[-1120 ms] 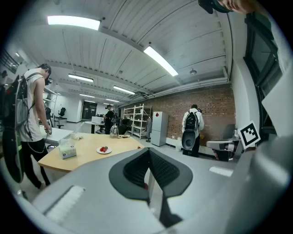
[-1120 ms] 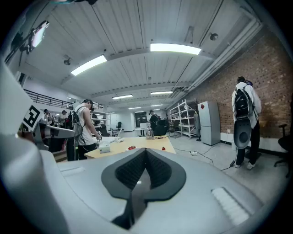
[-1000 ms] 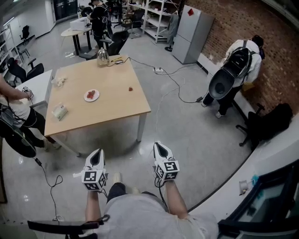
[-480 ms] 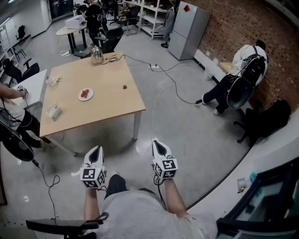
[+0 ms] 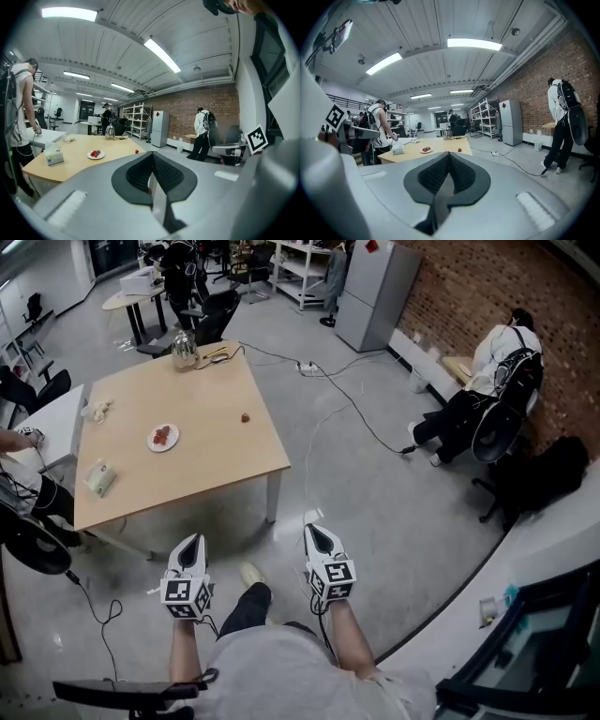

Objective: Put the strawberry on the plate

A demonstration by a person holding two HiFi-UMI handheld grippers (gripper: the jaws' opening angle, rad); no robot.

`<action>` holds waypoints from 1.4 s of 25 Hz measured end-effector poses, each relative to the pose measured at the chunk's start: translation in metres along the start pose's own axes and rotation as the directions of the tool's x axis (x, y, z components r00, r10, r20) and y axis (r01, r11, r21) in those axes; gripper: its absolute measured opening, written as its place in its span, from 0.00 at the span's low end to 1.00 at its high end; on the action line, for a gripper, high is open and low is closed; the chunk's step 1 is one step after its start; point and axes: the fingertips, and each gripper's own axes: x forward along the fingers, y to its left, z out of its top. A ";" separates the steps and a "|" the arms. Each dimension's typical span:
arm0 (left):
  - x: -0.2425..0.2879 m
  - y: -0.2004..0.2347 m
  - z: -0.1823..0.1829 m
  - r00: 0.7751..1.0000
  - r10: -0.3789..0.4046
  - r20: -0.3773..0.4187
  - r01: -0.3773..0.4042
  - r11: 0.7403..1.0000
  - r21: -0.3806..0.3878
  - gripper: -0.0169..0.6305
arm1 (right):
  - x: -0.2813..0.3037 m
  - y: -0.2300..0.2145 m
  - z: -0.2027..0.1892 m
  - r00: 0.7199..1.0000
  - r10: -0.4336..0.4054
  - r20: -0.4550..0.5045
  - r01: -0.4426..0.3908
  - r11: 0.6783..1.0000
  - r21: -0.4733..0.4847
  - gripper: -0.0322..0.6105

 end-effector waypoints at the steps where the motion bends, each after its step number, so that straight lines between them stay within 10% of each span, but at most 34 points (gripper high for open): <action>1: 0.009 0.002 0.000 1.000 -0.003 -0.006 0.003 1.000 -0.001 0.05 | 0.008 -0.004 0.000 1.000 -0.001 -0.006 0.001 1.000 0.001 0.06; 21: 0.187 0.076 0.032 0.999 -0.010 -0.043 0.008 1.000 -0.029 0.05 | 0.201 -0.054 0.054 0.997 0.059 -0.049 -0.061 0.997 -0.045 0.06; 35: 0.212 0.117 0.040 0.996 0.069 -0.049 -0.071 0.996 -0.046 0.05 | 0.270 -0.049 0.063 0.989 0.128 -0.074 -0.132 0.990 -0.049 0.06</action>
